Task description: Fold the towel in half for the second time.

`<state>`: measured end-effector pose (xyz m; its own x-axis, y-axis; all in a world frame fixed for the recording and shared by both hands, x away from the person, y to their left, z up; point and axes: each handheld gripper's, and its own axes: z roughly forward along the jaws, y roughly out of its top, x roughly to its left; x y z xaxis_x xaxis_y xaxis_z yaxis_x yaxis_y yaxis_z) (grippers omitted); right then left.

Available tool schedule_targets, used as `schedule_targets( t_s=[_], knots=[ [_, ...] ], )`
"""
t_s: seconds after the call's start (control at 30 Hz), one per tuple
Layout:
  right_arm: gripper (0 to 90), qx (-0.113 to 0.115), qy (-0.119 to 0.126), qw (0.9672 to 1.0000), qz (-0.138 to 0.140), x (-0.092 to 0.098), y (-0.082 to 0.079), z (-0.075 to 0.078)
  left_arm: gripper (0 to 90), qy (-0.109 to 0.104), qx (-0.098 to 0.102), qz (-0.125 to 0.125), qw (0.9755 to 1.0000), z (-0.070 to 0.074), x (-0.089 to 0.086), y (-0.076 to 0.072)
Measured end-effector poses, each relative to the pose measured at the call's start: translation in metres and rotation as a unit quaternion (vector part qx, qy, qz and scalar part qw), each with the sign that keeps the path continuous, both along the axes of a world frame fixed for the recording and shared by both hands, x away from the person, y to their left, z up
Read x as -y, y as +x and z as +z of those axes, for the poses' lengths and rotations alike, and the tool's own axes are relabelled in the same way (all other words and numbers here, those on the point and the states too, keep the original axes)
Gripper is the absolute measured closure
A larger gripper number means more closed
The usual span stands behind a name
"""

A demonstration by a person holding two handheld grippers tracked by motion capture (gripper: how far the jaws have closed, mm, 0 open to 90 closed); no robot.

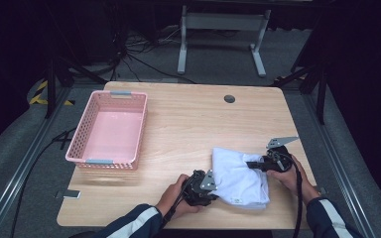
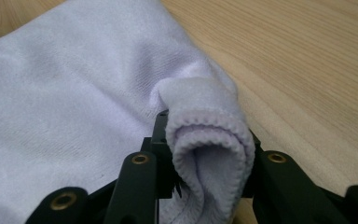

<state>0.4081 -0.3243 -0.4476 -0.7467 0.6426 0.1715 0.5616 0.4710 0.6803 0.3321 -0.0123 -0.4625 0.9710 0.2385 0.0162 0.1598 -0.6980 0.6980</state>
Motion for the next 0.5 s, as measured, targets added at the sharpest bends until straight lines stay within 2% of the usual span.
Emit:
schedule_targets(
  t_s=[0.07, 0.13, 0.17, 0.2, 0.23, 0.3, 0.43, 0.5],
  knots=[
    [70.1, 0.007, 0.0, 1.0, 0.002, -0.004, -0.001, 0.003, 69.7, 0.002, 0.01, 0.002, 0.9999, 0.004, -0.006, 0.002],
    [70.2, 0.01, 0.002, 0.9999, 0.004, -0.007, -0.001, 0.006, 70.0, -0.002, 0.005, 0.006, 1.0, 0.007, -0.012, 0.003],
    [70.3, 0.02, 0.004, 0.9997, 0.01, -0.015, 0.0, 0.011, 70.2, -0.009, 0.009, 0.014, 0.9998, 0.011, -0.02, 0.004],
    [70.3, 0.024, 0.004, 0.9996, 0.012, -0.018, 0.001, 0.013, 70.3, -0.011, 0.018, 0.013, 0.9997, 0.014, -0.024, 0.005],
    [70.3, 0.024, 0.004, 0.9996, 0.012, -0.018, 0.001, 0.013, 70.5, -0.011, 0.018, 0.013, 0.9997, 0.014, -0.024, 0.005],
    [70.3, 0.03, 0.002, 0.9994, 0.017, -0.029, 0.004, 0.019, 70.6, -0.016, 0.024, 0.022, 0.9993, 0.022, -0.035, 0.005],
    [70.3, 0.05, 0.016, 0.9982, 0.03, -0.052, 0.014, 0.037, 70.6, -0.026, 0.047, 0.051, 0.9973, 0.039, -0.058, 0.003],
    [70.3, 0.061, 0.025, 0.997, 0.041, -0.065, 0.02, 0.047, 70.6, -0.037, 0.062, 0.069, 0.995, 0.048, -0.075, 0.002]
  ],
)
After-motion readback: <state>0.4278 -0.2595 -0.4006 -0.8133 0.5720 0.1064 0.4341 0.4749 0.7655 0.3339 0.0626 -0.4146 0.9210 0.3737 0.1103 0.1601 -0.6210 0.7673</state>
